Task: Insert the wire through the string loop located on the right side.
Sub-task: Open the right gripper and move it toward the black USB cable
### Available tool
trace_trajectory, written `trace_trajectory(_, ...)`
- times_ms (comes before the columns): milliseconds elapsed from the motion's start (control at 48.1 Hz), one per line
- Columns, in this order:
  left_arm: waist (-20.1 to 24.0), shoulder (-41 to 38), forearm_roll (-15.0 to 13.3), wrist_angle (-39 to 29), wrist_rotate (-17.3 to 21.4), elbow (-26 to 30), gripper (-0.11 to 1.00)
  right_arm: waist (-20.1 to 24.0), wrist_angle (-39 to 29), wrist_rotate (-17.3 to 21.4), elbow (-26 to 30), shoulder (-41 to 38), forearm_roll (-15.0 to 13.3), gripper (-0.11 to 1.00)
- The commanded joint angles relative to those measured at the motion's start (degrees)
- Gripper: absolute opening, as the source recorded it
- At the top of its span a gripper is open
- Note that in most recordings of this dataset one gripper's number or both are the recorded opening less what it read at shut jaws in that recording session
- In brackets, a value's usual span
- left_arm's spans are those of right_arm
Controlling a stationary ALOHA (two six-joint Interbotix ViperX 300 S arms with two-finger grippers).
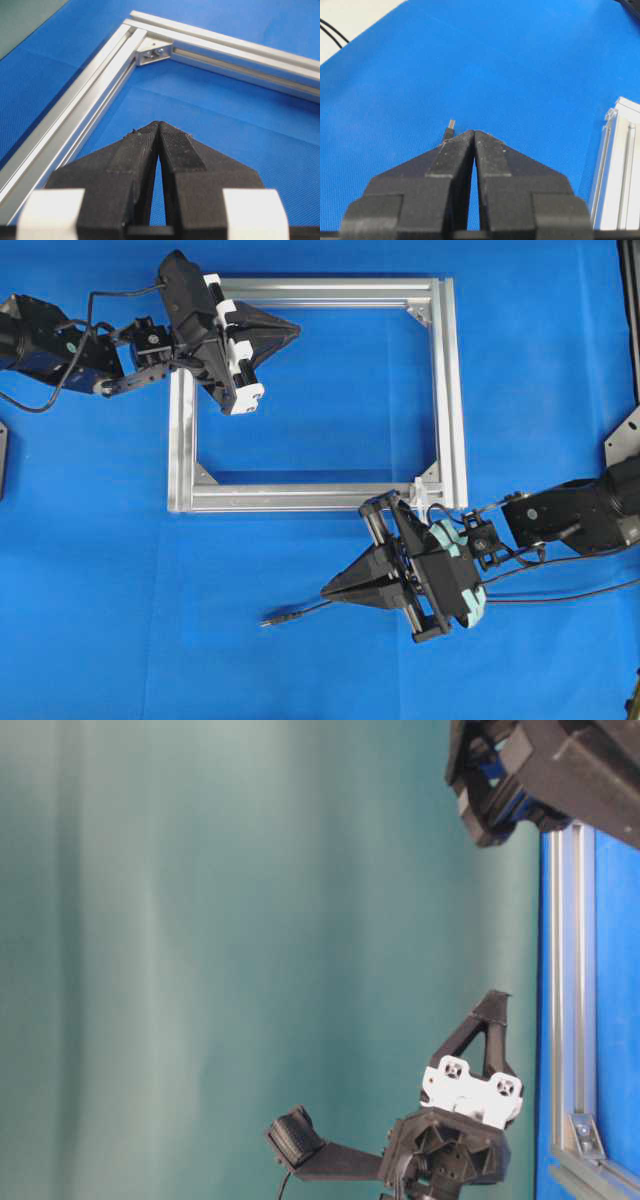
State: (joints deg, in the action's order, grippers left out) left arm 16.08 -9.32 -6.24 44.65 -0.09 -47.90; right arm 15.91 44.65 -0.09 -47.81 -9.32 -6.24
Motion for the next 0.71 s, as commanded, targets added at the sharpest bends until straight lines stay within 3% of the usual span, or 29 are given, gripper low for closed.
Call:
trace_trajectory(0, -0.4, 2.3, 1.1, -0.8, 0.6, 0.6, 0.0, 0.7, 0.1, 0.0, 1.0, 2.1, -0.1, 0.0)
trace_trajectory(125, -0.3, 2.5, 1.1, -1.5, 1.1, 0.4, 0.0, 1.1, -2.3, -0.2, 1.2, 2.5, -1.1, -0.06)
trace_trajectory(541, -0.3, 2.5, 1.1, -1.6, 1.2, 0.8, 0.0, 1.3, -3.3, 1.9, 1.6, 2.5, -1.3, -0.06)
trace_trajectory(687, -0.3, 2.5, 1.1, -1.6, 1.2, 0.8, 0.0, 1.3, -3.1, 3.0, 1.7, 2.5, -1.3, 0.07)
